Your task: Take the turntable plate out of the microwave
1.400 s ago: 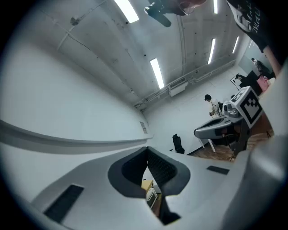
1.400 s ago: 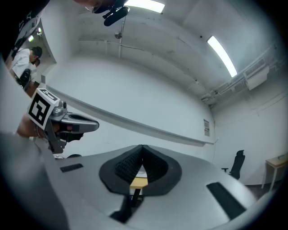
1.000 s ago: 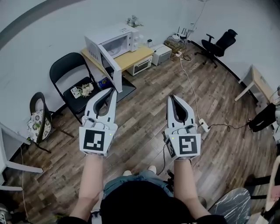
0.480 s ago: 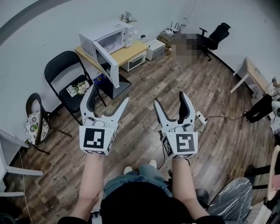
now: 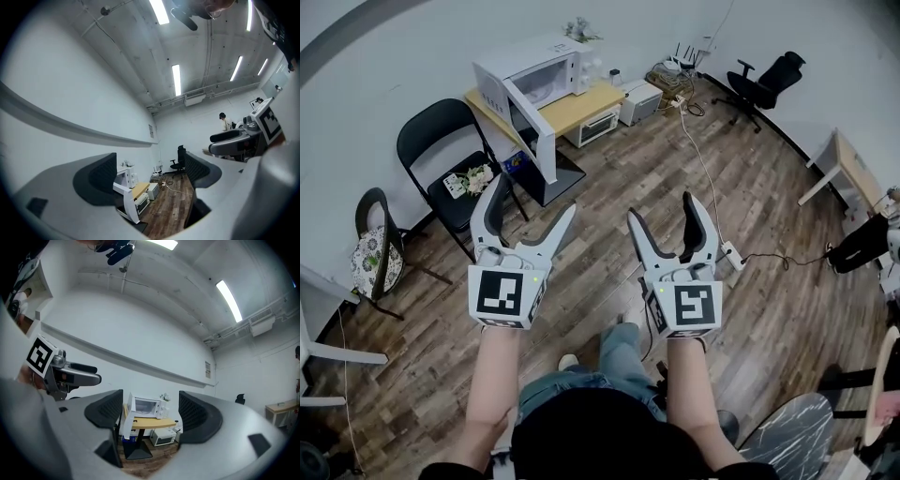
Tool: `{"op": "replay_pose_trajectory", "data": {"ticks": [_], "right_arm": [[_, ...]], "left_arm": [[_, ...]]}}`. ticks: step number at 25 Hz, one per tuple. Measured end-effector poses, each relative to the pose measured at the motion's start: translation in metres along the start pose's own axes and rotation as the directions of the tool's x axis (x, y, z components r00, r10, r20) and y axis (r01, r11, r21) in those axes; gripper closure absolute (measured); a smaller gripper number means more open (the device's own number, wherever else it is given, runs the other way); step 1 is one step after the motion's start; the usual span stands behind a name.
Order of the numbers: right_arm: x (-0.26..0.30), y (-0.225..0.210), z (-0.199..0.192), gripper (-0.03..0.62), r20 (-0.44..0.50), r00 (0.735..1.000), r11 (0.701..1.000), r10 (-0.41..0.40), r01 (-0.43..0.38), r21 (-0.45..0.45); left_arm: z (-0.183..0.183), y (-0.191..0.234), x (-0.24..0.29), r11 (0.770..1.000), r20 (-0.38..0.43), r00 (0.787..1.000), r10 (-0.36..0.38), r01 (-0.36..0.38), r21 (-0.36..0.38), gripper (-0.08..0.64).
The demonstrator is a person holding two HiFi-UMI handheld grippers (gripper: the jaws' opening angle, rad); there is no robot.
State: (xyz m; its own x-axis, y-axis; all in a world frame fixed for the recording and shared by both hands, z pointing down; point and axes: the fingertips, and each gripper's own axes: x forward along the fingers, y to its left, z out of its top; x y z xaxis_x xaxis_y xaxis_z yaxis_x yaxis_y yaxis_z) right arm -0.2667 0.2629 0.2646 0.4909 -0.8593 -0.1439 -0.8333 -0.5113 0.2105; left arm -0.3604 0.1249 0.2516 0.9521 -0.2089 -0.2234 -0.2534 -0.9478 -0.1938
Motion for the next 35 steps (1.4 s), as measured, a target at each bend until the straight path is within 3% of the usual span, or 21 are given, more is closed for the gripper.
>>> {"op": "replay_pose_trajectory", "data": {"ticks": [8,12,16,23,30,35], "right_arm": [[0.042,-0.052,-0.02,0.23,0.01,0.997,0.995,0.078,-0.077,-0.059],[0.068,-0.091,-0.038,0.23,-0.02,0.991,0.982,0.13,-0.132,-0.137],[0.099,-0.127,-0.06,0.23,-0.075,0.978,0.949,0.194,-0.206,-0.238],[0.146,-0.174,-0.084,0.23,-0.097,0.944,0.89,0.316,-0.331,-0.314],[0.186,-0.197,-0.109,0.23,-0.137,0.924,0.835,0.356,-0.381,-0.398],[0.215,-0.206,-0.121,0.23,-0.149,0.917,0.832,0.371,-0.4,-0.385]], "left_arm": [[-0.01,-0.018,0.059,0.997,-0.011,0.997,0.073,-0.073,0.016,0.121],[-0.02,-0.033,0.1,0.993,-0.029,0.993,0.114,-0.113,0.023,0.12],[-0.033,-0.044,0.142,0.986,-0.052,0.985,0.164,-0.162,0.039,0.12],[-0.048,-0.065,0.201,0.969,-0.091,0.966,0.242,-0.235,0.078,0.121],[-0.061,-0.068,0.241,0.96,-0.113,0.955,0.273,-0.262,0.1,0.121],[-0.071,-0.06,0.271,0.958,-0.12,0.952,0.281,-0.27,0.101,0.121]]}}
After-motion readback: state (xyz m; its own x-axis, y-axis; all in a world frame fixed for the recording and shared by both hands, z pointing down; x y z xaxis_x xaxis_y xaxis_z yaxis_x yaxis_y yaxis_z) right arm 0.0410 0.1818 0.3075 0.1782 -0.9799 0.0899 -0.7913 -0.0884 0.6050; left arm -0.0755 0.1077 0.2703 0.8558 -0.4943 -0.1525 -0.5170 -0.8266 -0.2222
